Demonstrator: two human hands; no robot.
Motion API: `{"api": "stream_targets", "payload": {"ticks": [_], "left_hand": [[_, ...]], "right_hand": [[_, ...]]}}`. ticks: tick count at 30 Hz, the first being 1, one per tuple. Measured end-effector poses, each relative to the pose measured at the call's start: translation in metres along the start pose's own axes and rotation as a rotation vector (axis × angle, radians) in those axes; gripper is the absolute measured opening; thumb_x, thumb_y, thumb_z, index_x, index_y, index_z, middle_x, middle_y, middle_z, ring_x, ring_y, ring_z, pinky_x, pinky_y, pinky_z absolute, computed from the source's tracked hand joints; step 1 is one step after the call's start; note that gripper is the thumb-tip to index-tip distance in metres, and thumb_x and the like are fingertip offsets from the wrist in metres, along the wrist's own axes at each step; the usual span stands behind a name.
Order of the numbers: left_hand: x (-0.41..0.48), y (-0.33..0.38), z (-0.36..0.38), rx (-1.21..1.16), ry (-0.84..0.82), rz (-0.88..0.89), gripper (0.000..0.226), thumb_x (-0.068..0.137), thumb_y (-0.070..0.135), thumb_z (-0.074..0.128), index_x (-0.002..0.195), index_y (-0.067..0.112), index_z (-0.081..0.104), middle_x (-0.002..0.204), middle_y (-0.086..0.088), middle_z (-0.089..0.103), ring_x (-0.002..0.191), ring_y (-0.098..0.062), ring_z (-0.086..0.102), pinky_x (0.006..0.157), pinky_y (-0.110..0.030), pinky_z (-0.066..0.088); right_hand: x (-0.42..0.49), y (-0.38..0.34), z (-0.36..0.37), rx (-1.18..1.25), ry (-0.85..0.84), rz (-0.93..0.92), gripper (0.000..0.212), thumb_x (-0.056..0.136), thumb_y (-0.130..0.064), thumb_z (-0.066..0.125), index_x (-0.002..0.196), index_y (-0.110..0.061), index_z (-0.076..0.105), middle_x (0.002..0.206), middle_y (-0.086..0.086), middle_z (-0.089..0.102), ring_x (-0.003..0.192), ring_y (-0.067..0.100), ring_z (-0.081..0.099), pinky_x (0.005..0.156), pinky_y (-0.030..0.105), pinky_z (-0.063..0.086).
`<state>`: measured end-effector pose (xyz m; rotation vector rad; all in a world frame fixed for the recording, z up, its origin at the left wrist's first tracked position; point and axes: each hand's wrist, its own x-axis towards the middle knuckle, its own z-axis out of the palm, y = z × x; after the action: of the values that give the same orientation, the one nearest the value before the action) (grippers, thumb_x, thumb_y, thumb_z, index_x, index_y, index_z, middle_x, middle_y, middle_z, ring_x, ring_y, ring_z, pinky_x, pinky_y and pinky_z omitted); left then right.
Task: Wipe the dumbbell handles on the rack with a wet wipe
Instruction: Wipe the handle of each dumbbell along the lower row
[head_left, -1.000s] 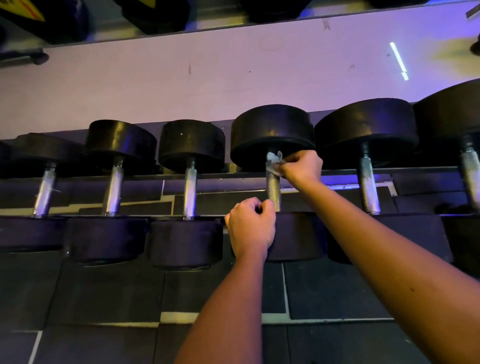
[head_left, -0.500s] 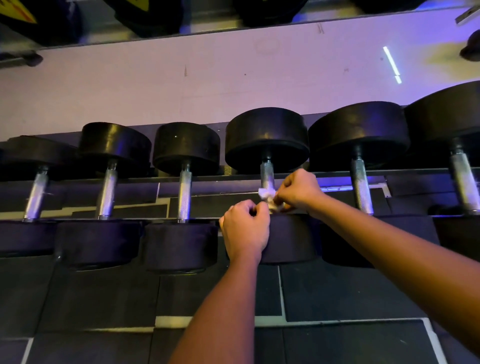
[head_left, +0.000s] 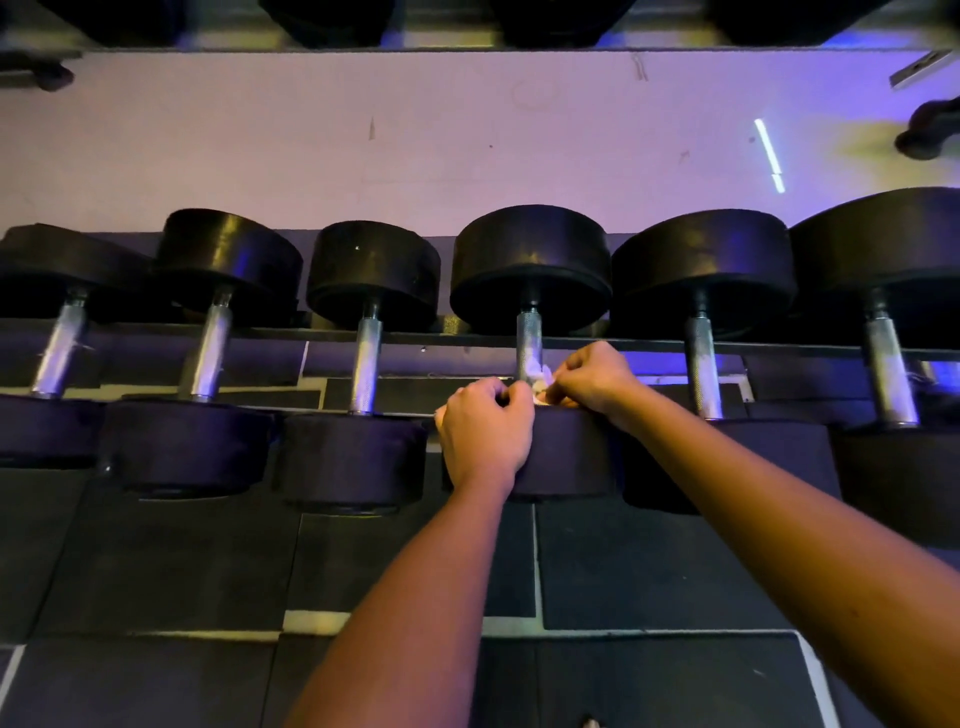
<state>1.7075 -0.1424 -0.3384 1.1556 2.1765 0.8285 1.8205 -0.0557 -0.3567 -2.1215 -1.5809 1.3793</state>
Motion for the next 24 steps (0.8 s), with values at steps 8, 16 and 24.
{"api": "stream_targets", "payload": {"ticks": [8,16,24], "left_hand": [[-0.007,0.011,-0.002,0.115,0.000,0.078,0.030,0.090,0.028,0.049,0.064,0.015,0.054,0.069,-0.008,0.062,0.074,-0.032,0.057,0.073,-0.041,0.045],[-0.034,0.069,0.027,0.159,0.008,0.212,0.025,0.089,0.030,0.054,0.083,0.013,0.070,0.079,-0.005,0.068,0.072,-0.023,0.061,0.066,-0.036,0.049],[-0.073,0.114,0.105,-0.145,0.063,-0.076,0.019,0.090,0.015,0.057,0.082,0.007,0.072,0.075,-0.007,0.068,0.072,-0.021,0.059,0.072,-0.033,0.043]], "right_hand": [[-0.009,-0.001,-0.005,0.065,-0.013,-0.061,0.006,0.068,-0.002,0.074,0.074,0.001,0.073,0.062,0.005,0.062,0.061,0.012,0.057,0.058,0.027,0.049],[-0.027,0.039,-0.052,0.416,0.056,-0.076,0.016,0.071,-0.004,0.076,0.063,-0.015,0.067,0.068,0.001,0.068,0.066,0.010,0.061,0.068,0.028,0.053],[-0.036,0.105,-0.153,0.210,0.177,-0.182,0.009,0.078,-0.012,0.074,0.070,-0.011,0.070,0.069,0.002,0.070,0.070,0.014,0.064,0.066,0.027,0.047]]}}
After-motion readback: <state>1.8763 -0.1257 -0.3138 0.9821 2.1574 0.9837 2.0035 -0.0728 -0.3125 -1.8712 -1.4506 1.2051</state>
